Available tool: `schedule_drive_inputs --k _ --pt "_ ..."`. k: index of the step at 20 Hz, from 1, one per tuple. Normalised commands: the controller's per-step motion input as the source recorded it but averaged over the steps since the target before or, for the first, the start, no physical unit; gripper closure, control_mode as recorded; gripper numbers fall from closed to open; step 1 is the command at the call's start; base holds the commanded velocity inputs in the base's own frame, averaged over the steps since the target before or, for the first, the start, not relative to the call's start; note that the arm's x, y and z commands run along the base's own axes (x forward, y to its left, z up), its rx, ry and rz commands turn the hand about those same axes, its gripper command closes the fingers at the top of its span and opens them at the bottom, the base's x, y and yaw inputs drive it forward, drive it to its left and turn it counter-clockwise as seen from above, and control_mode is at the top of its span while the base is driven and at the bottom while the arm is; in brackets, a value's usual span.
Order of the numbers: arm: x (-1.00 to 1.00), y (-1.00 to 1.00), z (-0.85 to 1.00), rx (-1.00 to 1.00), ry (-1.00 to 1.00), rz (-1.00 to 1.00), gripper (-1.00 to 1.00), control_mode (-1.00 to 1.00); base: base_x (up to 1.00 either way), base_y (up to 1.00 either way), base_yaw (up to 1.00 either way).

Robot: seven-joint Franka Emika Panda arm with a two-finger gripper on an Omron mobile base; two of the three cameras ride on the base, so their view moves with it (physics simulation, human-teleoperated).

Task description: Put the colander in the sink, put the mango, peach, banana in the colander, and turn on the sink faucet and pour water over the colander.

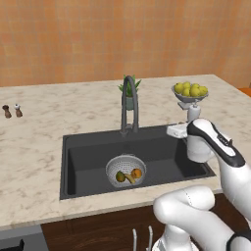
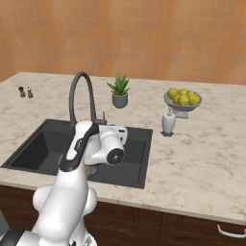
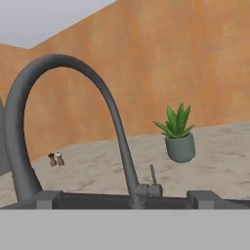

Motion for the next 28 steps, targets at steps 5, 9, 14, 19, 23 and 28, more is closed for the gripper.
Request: schedule_drive_inputs --k 5,9,14,19,23,28 --pt "0.25 0.08 0.00 0.00 -0.03 0.00 -1.00 -1.00 0.00 0.00 0.00" --pt "0.46 0.13 -0.01 0.00 -0.04 0.00 -1.00 -1.00 0.00 0.00 0.00" --pt "0.30 0.11 -0.01 0.00 -0.01 0.00 -1.00 -1.00 0.00 0.00 0.00" --pt "0.11 0.06 -0.06 0.00 0.00 0.00 -1.00 -1.00 0.00 0.00 0.00" --pt "0.16 0.00 -0.32 0.00 -0.03 0.00 -1.00 -1.00 0.00 0.00 0.00" --pt "0.36 0.00 -0.23 0.00 -0.03 0.00 -1.00 -1.00 0.00 0.00 0.00"
